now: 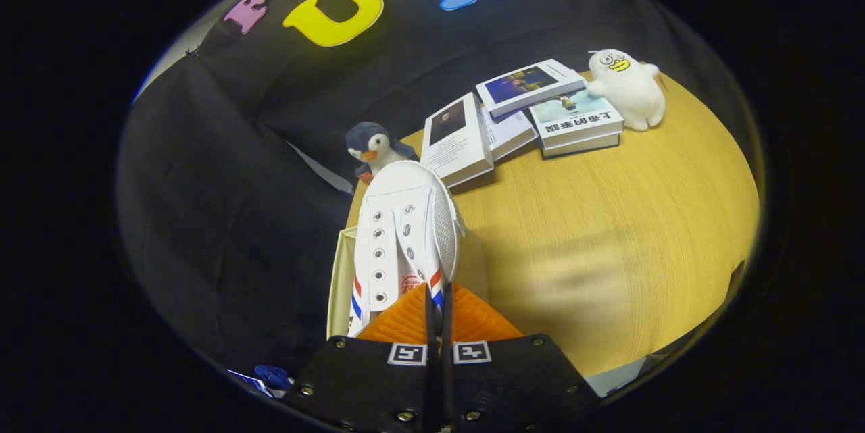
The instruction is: Open the storage box then place both shoes into the box .Put the left shoe in first, then the right shoe, with the right side of both shoes facing outward in a uniform manner.
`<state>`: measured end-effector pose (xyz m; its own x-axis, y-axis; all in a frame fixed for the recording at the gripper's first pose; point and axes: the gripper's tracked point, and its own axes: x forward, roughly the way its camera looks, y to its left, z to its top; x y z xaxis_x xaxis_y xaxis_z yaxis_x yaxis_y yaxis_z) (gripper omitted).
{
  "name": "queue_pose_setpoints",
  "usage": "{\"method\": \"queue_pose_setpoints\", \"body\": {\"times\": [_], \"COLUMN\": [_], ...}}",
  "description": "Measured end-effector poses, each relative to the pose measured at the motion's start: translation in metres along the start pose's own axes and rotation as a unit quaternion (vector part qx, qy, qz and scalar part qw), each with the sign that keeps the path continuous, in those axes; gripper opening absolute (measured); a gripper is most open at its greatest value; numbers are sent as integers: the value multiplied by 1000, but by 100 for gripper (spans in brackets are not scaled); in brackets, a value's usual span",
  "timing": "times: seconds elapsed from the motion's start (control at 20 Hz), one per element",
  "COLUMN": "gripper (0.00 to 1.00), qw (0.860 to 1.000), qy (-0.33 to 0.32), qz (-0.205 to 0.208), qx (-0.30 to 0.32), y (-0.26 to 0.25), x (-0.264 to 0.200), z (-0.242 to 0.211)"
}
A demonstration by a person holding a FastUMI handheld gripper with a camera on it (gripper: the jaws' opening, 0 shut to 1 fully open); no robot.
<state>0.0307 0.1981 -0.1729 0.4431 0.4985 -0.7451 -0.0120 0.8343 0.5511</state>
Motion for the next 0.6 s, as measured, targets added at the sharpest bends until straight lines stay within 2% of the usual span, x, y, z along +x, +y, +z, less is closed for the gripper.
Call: {"method": "queue_pose_setpoints", "body": {"times": [0.3,0.55,0.6], "gripper": [0,1,6], "qw": [999,998,998], "qy": [20,28,23], "qz": [-16,-53,-42], "qx": [-27,-34,-33], "y": [23,16,23], "x": [28,43,44], "z": [-27,-43,-44]}}
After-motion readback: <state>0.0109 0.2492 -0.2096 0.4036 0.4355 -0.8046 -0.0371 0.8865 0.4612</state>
